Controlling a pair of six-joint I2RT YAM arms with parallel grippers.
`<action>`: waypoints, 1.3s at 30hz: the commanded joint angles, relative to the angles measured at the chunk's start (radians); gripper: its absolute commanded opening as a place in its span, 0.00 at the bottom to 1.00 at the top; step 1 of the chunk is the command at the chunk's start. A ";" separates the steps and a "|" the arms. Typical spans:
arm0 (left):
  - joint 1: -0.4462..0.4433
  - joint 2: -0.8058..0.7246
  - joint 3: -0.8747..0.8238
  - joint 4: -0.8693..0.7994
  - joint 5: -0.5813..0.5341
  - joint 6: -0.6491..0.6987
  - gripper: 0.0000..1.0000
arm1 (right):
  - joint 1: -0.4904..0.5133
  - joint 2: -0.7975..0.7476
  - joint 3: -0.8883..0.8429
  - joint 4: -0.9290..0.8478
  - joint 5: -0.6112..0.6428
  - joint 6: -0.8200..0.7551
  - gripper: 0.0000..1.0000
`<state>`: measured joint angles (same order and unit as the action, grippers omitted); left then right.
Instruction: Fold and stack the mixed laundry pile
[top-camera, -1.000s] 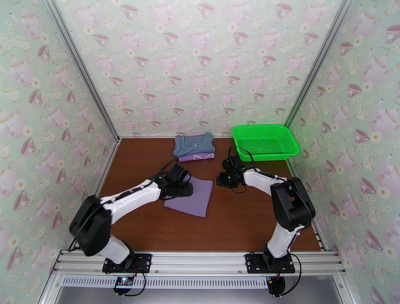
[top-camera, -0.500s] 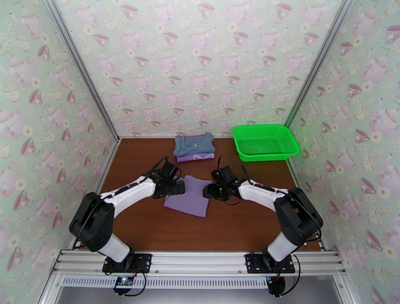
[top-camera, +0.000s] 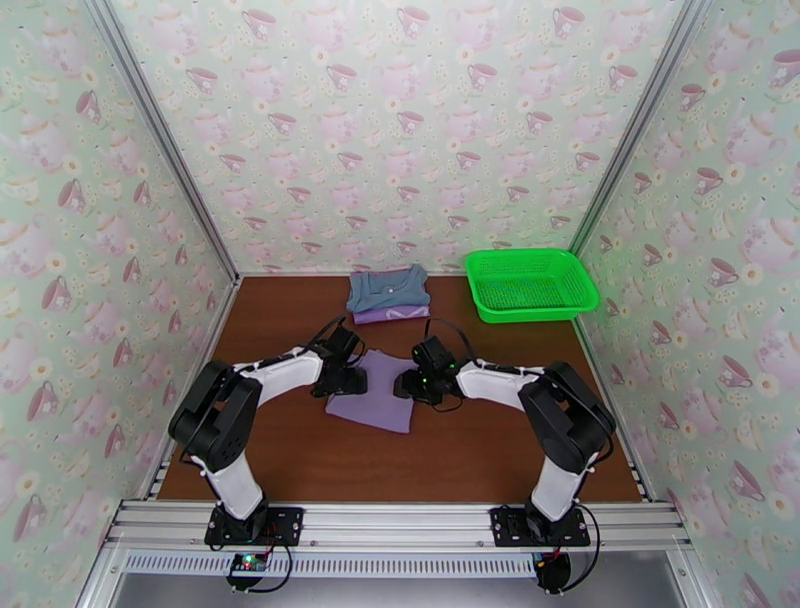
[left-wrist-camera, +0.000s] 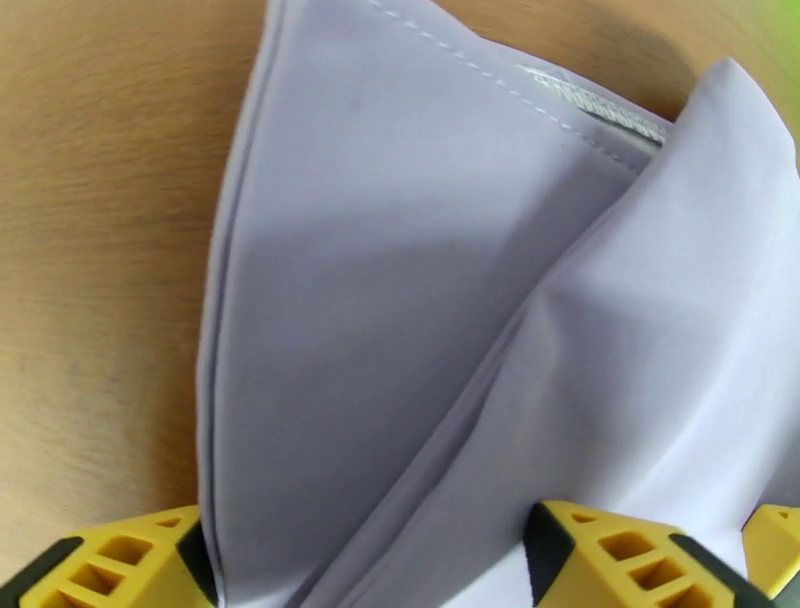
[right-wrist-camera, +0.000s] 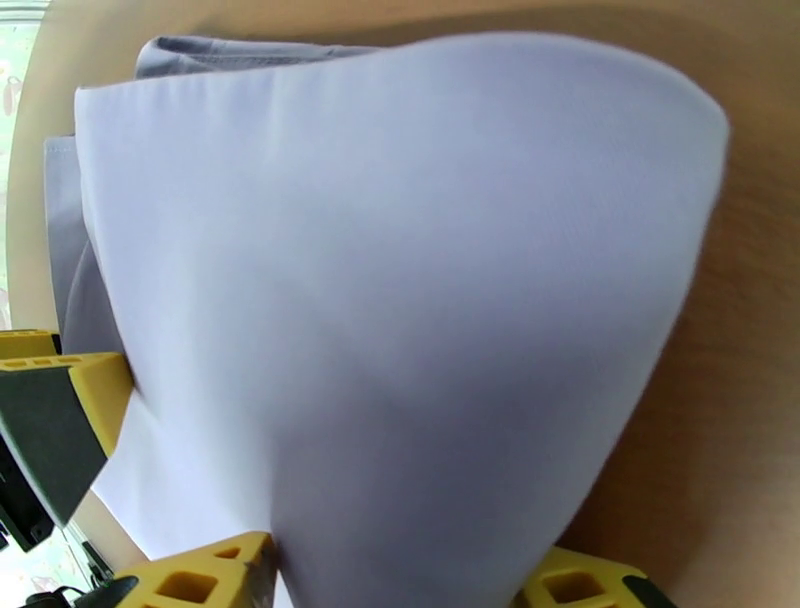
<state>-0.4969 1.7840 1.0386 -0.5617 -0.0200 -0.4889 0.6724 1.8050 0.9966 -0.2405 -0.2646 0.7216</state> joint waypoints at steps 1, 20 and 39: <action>-0.037 0.118 -0.033 0.244 0.247 0.008 0.70 | 0.029 0.079 -0.003 0.058 0.001 0.017 0.51; -0.078 -0.097 -0.078 0.228 0.173 -0.037 0.00 | -0.004 -0.009 0.140 -0.155 0.114 -0.169 0.00; 0.070 0.099 0.585 0.195 0.112 0.139 0.00 | -0.265 0.327 1.172 -0.571 0.078 -0.575 0.00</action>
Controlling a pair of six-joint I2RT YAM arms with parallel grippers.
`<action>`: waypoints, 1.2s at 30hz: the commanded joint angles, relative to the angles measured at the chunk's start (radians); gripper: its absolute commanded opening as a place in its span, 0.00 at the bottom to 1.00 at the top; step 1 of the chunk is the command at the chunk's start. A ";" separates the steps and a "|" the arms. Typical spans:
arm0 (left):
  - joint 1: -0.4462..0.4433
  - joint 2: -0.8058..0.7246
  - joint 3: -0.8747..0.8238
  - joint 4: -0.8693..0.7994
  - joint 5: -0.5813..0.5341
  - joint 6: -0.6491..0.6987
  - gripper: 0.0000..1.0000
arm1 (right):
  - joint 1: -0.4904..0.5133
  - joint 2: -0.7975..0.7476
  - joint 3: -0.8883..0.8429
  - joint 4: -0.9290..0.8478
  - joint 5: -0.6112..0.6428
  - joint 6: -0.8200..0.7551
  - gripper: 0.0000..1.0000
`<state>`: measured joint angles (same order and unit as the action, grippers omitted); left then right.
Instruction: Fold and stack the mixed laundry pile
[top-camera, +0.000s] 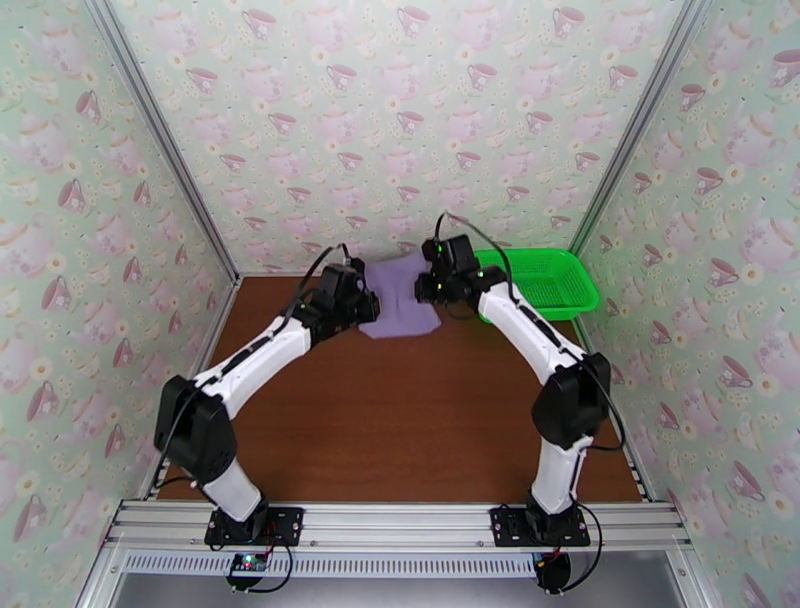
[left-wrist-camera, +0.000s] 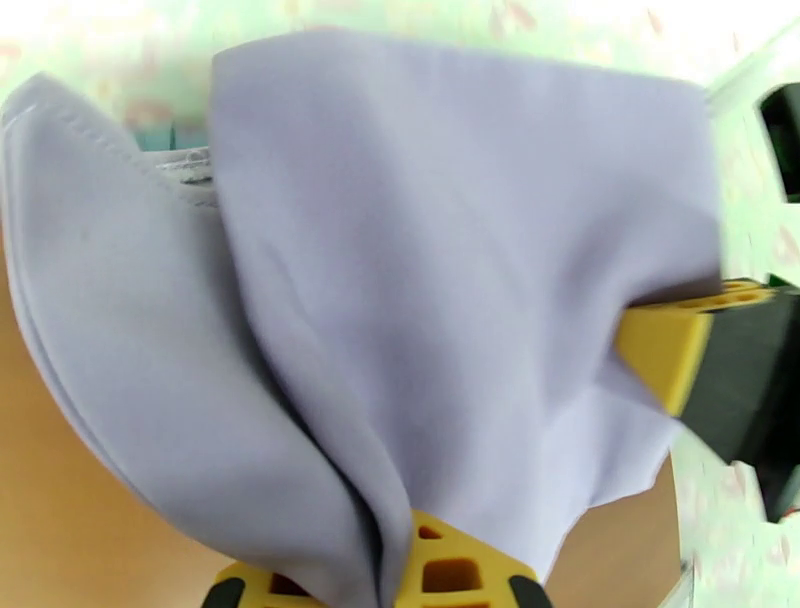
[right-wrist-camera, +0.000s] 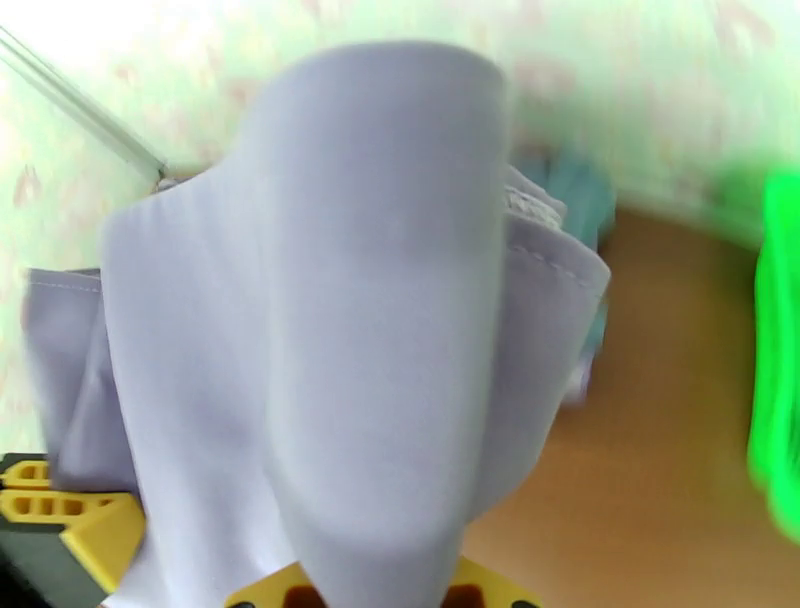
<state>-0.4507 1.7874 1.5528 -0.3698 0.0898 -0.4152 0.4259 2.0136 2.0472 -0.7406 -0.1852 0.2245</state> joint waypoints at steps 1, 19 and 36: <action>0.035 0.137 0.119 0.006 0.002 0.079 0.00 | -0.026 0.175 0.199 -0.087 0.001 -0.087 0.00; 0.141 0.592 0.512 0.120 0.051 0.138 0.00 | -0.108 0.582 0.579 0.213 -0.012 -0.004 0.00; 0.182 0.736 0.588 0.084 0.052 0.148 0.05 | -0.108 0.751 0.619 0.293 -0.022 0.100 0.01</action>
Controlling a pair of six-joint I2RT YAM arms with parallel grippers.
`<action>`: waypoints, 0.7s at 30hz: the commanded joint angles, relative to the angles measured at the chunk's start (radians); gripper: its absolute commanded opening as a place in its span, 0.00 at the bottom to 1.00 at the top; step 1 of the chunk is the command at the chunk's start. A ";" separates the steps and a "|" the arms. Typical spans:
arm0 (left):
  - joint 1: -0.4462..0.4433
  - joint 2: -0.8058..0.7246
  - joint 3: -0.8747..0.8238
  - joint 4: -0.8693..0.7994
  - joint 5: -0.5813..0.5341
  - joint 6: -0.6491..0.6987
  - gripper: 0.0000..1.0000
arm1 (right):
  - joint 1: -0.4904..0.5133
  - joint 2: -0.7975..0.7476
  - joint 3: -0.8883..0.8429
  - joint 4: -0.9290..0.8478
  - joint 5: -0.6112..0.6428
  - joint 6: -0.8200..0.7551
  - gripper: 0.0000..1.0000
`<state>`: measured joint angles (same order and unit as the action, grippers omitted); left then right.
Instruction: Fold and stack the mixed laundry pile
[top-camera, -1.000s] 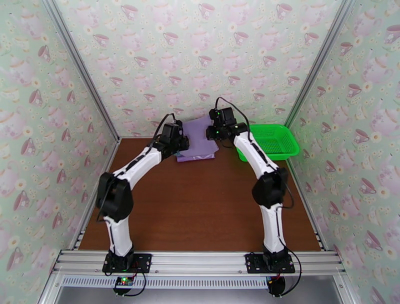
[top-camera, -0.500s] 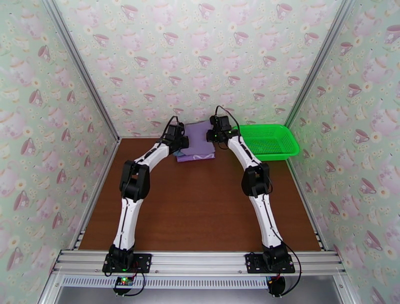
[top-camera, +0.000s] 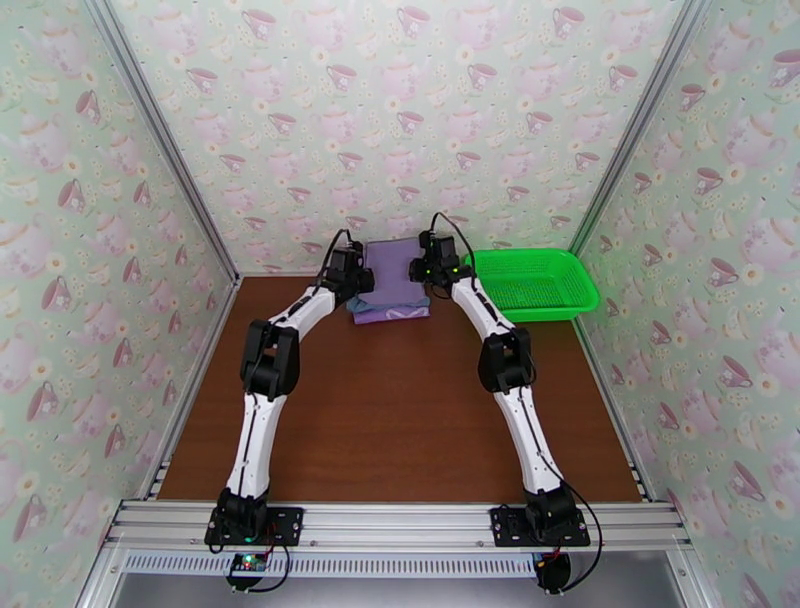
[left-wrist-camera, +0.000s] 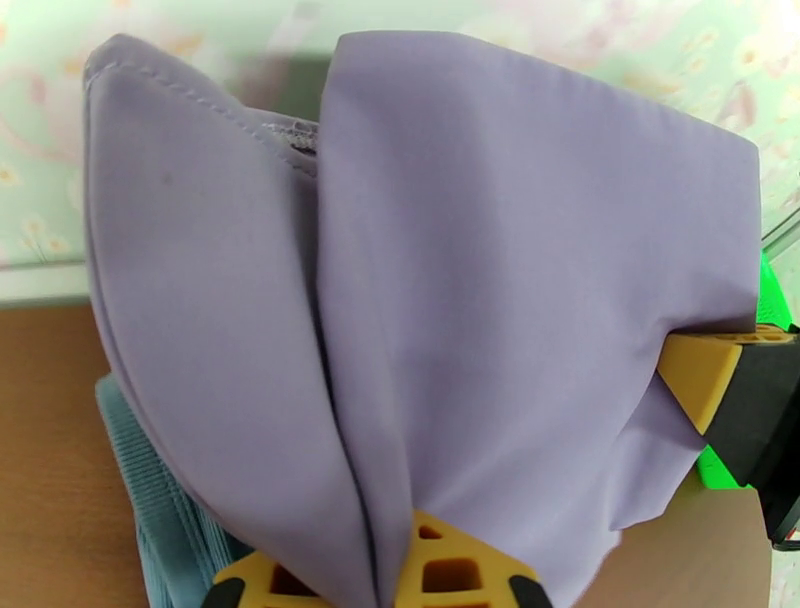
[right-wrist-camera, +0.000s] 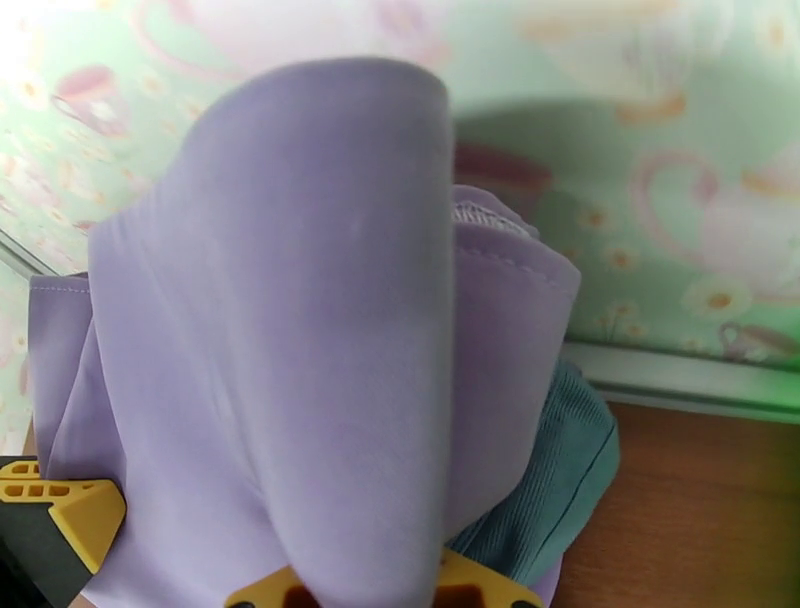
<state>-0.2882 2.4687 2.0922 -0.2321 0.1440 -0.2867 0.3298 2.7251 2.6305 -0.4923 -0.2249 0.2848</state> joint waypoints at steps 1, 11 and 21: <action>0.019 0.068 0.061 -0.063 0.000 0.021 0.15 | -0.012 0.045 0.036 0.047 0.021 0.044 0.06; 0.023 0.053 0.076 -0.068 0.017 0.029 0.93 | -0.012 0.026 0.030 0.045 0.044 0.041 0.57; 0.025 -0.247 -0.057 -0.002 0.031 0.107 1.00 | -0.028 -0.302 -0.230 0.050 0.057 -0.029 0.83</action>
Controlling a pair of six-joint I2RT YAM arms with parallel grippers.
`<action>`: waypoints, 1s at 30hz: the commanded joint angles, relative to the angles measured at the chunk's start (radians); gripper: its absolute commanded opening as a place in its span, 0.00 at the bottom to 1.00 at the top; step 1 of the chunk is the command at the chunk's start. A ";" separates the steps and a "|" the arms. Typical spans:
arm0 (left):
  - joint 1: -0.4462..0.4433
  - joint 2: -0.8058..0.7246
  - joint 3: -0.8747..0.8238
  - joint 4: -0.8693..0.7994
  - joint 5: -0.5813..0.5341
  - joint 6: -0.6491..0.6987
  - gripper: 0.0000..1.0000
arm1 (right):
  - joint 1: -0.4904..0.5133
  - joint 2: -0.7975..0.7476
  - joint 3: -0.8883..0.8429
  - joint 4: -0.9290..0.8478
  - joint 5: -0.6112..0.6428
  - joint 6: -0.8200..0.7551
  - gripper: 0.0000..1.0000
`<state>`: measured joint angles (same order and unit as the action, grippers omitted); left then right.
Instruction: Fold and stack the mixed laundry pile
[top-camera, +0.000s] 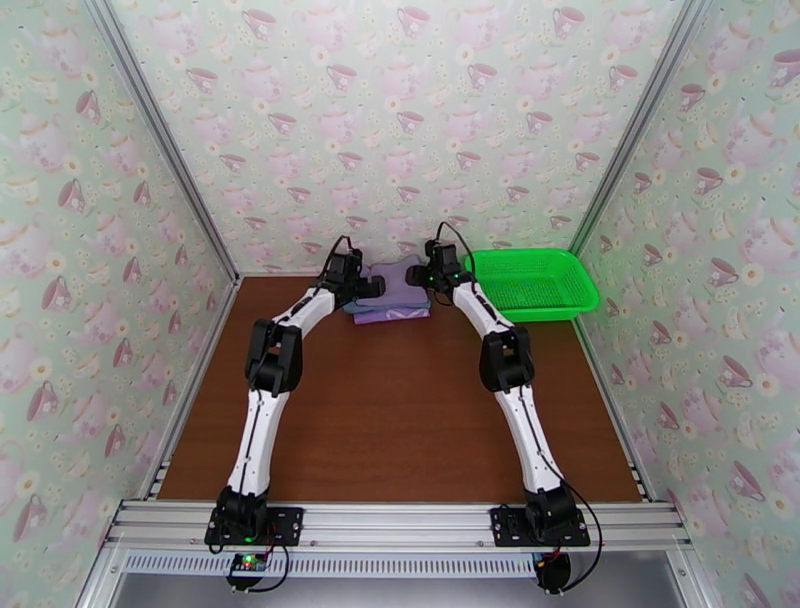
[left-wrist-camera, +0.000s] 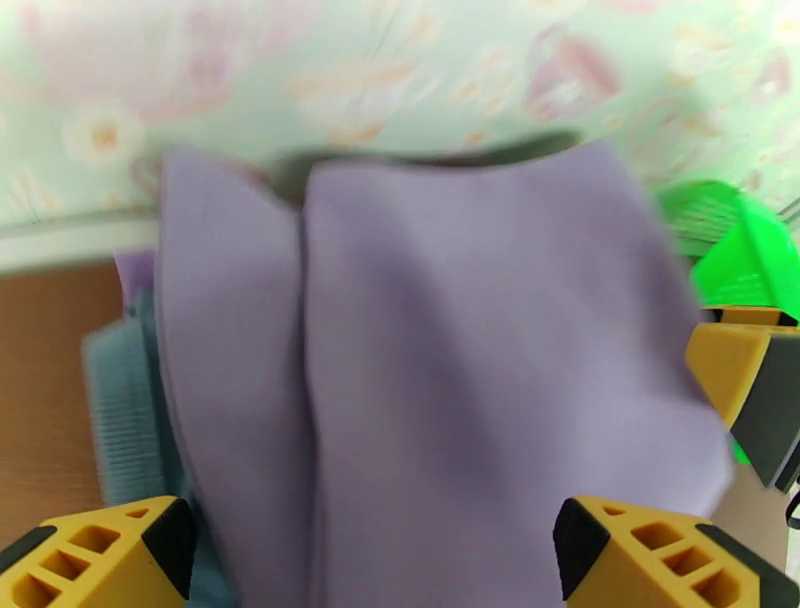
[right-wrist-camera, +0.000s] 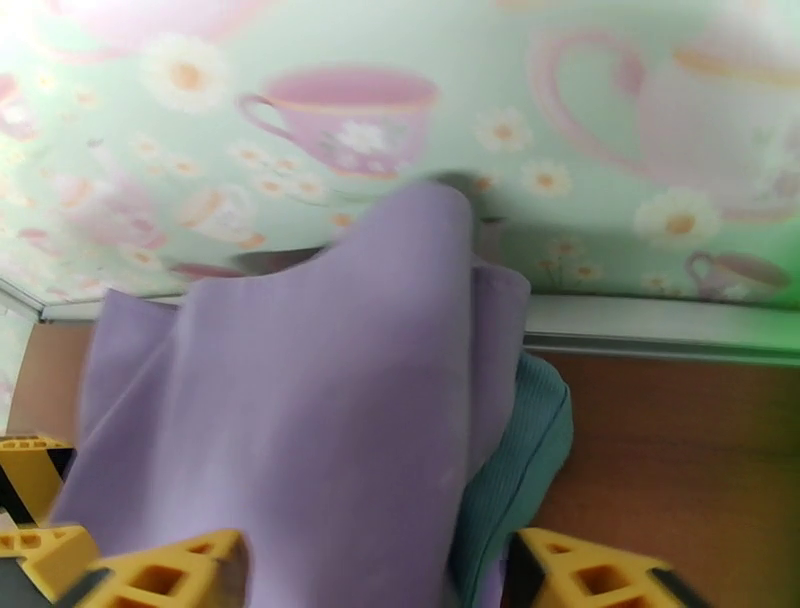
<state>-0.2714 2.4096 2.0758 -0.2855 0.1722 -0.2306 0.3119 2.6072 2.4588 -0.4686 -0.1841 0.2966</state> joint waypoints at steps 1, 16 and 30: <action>0.009 -0.247 -0.093 0.073 -0.006 0.066 1.00 | -0.010 -0.239 -0.114 0.030 0.022 -0.062 0.87; 0.044 -1.234 -1.281 0.459 -0.502 0.203 1.00 | -0.010 -1.354 -1.545 0.491 0.349 -0.224 1.00; 0.118 -0.886 -1.746 1.297 -0.529 0.376 1.00 | -0.109 -1.321 -2.239 1.427 0.503 -0.359 1.00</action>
<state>-0.1799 1.4200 0.2829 0.7578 -0.3870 0.0826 0.2356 1.2312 0.2371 0.5507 0.3527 -0.0425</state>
